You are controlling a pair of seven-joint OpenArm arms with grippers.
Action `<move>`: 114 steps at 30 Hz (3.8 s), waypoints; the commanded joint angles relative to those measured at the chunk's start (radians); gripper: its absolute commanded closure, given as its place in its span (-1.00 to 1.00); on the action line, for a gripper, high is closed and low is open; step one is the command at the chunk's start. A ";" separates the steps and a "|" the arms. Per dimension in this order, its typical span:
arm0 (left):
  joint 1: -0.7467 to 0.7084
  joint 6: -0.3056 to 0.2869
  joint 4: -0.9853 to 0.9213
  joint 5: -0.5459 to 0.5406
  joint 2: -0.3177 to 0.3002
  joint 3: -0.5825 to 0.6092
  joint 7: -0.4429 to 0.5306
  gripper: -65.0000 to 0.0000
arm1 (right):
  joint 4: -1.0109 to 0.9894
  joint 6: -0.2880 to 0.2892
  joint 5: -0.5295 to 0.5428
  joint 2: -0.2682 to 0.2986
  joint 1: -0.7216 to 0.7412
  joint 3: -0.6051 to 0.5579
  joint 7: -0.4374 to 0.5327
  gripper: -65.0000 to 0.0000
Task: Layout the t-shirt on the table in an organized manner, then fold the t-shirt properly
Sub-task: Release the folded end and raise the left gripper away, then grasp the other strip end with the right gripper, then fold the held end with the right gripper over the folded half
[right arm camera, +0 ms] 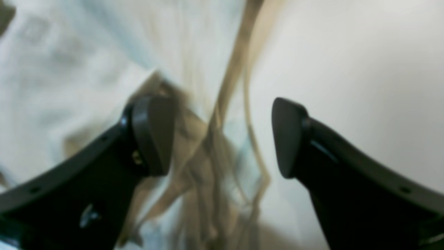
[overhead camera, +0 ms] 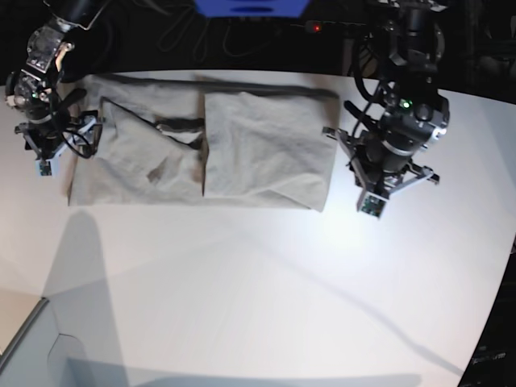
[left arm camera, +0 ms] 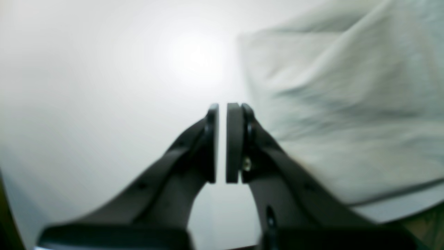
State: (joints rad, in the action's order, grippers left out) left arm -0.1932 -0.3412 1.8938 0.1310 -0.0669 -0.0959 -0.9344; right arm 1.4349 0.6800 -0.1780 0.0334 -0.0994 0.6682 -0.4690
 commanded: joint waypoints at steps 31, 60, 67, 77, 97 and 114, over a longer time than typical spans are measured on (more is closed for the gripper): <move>0.008 0.001 0.020 -0.001 0.005 -0.071 0.021 0.89 | -0.102 0.018 0.011 0.061 0.028 -0.040 0.026 -0.37; -0.045 0.001 0.077 0.002 0.000 -0.285 0.019 0.89 | -0.243 0.018 0.011 0.061 0.053 -0.020 0.019 1.00; -0.070 0.000 0.079 -0.001 0.000 -0.514 0.030 0.89 | 0.039 0.018 0.010 -0.019 -0.021 0.017 0.019 1.00; -0.098 0.000 0.079 -0.001 0.000 -0.620 0.030 0.89 | 0.413 0.018 0.010 -0.148 -0.141 -0.117 0.019 1.00; -0.208 -0.100 0.023 -0.230 0.135 -0.385 -0.015 1.00 | 0.556 0.018 0.010 -0.178 -0.282 -0.453 0.026 1.00; 0.037 -0.100 -0.396 -0.221 0.221 -0.311 0.045 1.00 | 0.556 0.018 0.010 -0.178 -0.280 -0.612 0.026 1.00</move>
State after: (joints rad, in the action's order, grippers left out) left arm -0.1665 -0.4377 1.4879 -0.0757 0.1478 -0.4141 -0.8917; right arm 1.9694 0.6880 -0.1871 -0.1406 -0.3855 0.0608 -0.4747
